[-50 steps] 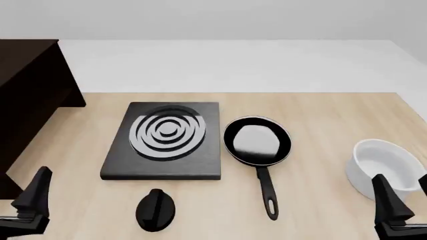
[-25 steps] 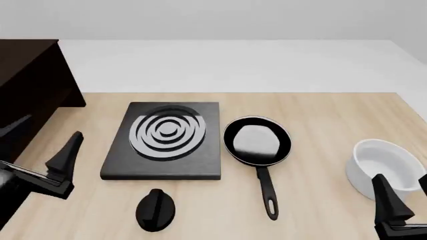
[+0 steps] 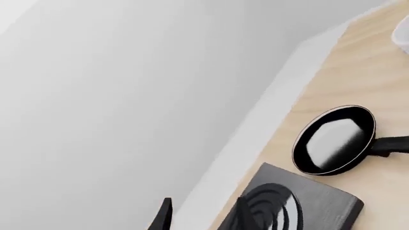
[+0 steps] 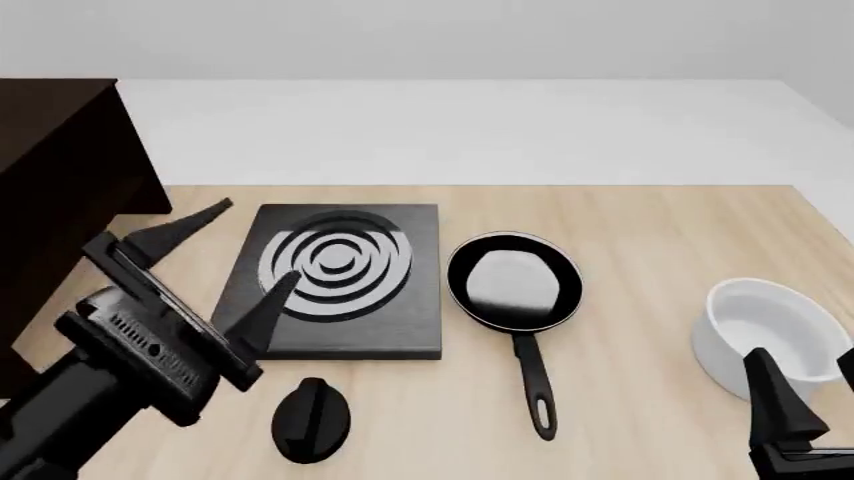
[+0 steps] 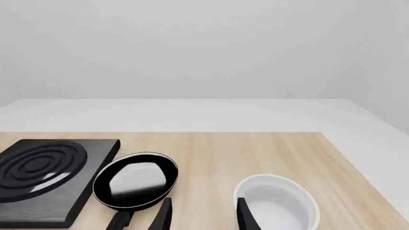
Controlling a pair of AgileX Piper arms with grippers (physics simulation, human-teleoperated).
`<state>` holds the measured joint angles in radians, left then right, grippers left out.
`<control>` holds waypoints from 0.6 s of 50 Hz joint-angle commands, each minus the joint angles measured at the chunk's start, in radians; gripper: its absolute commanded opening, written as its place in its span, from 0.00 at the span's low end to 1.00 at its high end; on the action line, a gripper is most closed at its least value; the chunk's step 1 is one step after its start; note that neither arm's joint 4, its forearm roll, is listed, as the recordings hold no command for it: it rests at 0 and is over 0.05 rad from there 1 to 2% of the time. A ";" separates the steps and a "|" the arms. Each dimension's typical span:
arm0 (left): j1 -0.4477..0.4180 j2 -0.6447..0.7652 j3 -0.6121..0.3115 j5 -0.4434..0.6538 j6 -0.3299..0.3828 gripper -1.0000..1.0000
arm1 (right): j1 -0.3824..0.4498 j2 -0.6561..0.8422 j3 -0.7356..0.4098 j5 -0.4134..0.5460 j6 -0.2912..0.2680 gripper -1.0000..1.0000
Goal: Put the frying pan under the cabinet shelf.
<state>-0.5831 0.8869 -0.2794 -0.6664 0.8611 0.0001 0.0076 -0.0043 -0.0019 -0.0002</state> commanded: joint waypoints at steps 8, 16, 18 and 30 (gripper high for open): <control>-0.296 0.381 0.068 -0.409 0.425 1.00 | 0.000 0.000 0.000 0.000 0.000 1.00; -0.351 0.509 0.050 -0.481 0.498 1.00 | 0.000 0.000 0.000 0.000 0.000 1.00; -0.362 0.535 0.038 -0.486 0.493 1.00 | 0.000 0.000 0.000 0.000 0.000 1.00; -0.386 0.644 0.009 -0.535 0.551 1.00 | 0.000 0.000 0.000 0.000 0.000 1.00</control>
<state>-0.9272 1.4221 -0.2557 -1.1355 1.3457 0.0001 0.0077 -0.0043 -0.0019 -0.0002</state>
